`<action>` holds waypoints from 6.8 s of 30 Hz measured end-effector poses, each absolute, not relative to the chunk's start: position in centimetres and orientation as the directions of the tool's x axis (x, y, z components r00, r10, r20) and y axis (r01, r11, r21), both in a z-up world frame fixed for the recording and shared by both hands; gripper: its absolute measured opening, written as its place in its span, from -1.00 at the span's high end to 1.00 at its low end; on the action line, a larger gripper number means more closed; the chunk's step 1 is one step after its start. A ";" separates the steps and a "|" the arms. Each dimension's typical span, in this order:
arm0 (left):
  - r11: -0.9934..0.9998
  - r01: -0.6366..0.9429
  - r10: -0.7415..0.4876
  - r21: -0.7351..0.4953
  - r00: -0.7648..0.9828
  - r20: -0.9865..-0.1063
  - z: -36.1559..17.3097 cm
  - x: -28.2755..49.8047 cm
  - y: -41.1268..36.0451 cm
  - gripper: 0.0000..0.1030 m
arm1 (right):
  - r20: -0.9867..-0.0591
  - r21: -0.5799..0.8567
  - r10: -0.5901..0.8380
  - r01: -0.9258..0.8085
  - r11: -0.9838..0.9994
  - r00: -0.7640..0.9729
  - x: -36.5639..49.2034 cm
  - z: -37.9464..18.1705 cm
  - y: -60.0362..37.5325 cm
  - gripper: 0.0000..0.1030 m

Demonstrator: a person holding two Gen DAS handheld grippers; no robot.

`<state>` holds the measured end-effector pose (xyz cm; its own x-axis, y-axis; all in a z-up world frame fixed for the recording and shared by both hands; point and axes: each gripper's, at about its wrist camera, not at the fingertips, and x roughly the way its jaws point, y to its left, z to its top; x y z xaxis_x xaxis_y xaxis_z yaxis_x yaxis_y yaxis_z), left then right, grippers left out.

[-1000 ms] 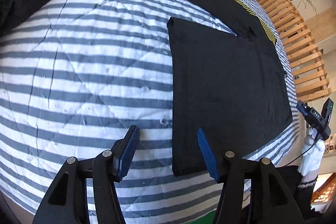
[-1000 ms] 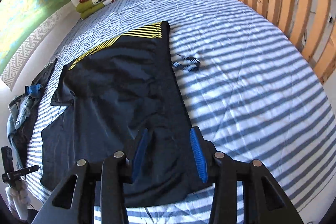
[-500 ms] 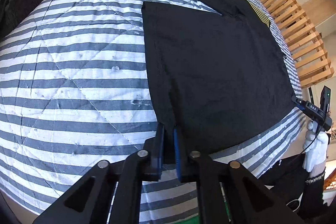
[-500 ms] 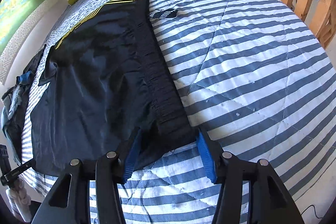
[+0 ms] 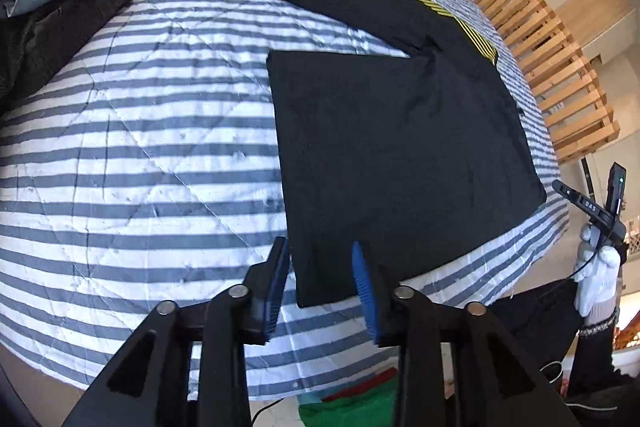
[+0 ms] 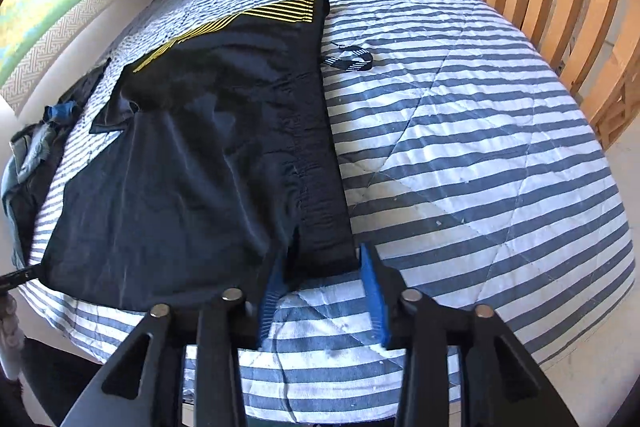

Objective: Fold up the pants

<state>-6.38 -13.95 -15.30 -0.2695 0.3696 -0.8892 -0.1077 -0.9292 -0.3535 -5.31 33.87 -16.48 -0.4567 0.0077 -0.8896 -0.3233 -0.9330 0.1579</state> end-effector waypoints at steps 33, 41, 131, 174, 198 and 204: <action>-0.923 0.053 0.327 -0.381 -0.412 -0.850 -20.2 -52.5 -10.1 -0.27 | -0.879 0.263 -0.027 -0.436 -0.861 -0.476 -37.4 -17.5 43.3 0.03; -0.938 0.017 0.312 -0.345 -0.389 -0.867 -21.7 -54.6 -7.4 -0.27 | -0.891 0.277 -0.049 -0.454 -0.847 -0.451 -38.9 -18.9 45.0 -0.02; -0.918 -0.091 0.391 -0.387 -0.376 -0.840 -16.7 -12.0 -12.8 0.00 | -0.909 0.144 -0.027 -0.252 -0.957 -0.416 -6.5 -14.6 33.4 0.24; -0.802 -0.464 0.483 -0.375 -0.136 -0.865 -20.8 -9.7 3.0 0.00 | -0.889 0.157 -0.020 -0.265 -0.951 -0.458 -18.1 -13.6 39.6 0.52; -0.917 -0.326 0.347 -0.231 -0.363 -0.865 -15.4 -9.6 -6.4 0.06 | -0.885 0.111 -0.120 0.048 -0.993 -0.449 -10.9 -12.5 26.3 0.52; -0.948 -0.134 0.319 -0.289 -0.368 -0.873 -15.4 -13.1 -12.2 -0.07 | -0.890 0.115 -0.162 0.134 -0.984 -0.425 -12.3 -12.4 22.2 0.52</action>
<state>-13.13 -12.19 -15.42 -0.3682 0.3185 -0.8735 -0.1336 -0.9479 -0.2893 -12.28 22.17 -12.41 -0.4254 -0.1617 -0.8904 0.1341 -0.9843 0.1147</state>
